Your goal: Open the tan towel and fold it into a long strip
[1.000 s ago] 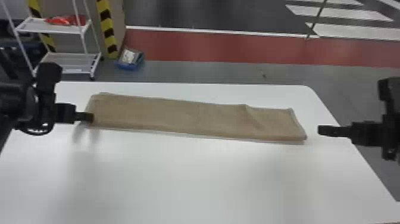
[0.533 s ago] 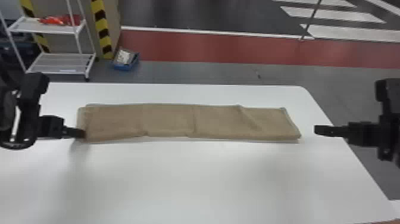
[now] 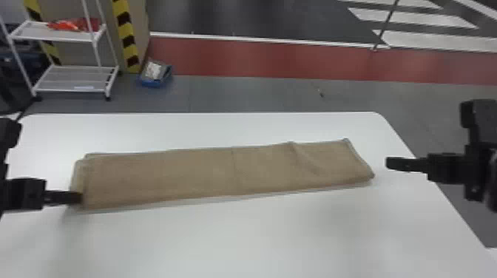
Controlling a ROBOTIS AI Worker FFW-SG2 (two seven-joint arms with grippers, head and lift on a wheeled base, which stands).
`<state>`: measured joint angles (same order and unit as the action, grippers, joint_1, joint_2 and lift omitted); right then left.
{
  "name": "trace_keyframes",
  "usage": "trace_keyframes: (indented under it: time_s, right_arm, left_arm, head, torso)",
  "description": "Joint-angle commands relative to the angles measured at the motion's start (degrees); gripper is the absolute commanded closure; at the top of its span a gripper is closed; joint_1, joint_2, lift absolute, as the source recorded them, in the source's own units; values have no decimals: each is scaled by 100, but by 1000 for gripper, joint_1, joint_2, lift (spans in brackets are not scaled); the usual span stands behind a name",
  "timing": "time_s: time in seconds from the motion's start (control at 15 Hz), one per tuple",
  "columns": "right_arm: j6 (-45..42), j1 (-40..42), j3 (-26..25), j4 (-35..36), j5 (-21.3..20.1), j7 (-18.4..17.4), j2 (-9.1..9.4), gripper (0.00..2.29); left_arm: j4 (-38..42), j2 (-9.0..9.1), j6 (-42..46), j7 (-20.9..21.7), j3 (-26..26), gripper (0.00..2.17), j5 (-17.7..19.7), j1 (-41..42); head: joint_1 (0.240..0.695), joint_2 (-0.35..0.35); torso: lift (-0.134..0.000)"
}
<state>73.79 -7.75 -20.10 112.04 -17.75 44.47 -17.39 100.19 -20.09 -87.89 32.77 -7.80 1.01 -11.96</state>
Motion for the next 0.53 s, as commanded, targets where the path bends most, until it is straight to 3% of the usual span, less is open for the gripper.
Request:
trace_keyframes:
  time_s: [0.0,0.2,0.47]
  right_arm:
    - [0,1,32,2,0,0,25,127]
    - [0,36,32,46,-18,9,43,127]
    - [-334,142,32,72,-238,132,-71,127]
  left_arm:
    - [-8,-31,92,-7,-90,1912,-13,54]
    - [80,-39,109,37,-125,1912,-22,124]
    - [238,-83,127,116,-230,1909,-136,203]
  head:
    - [695,-119]
    - [695,-97]
    - [695,-97]
  torso:
    - [-125]
    - [-125]
    - [-125]
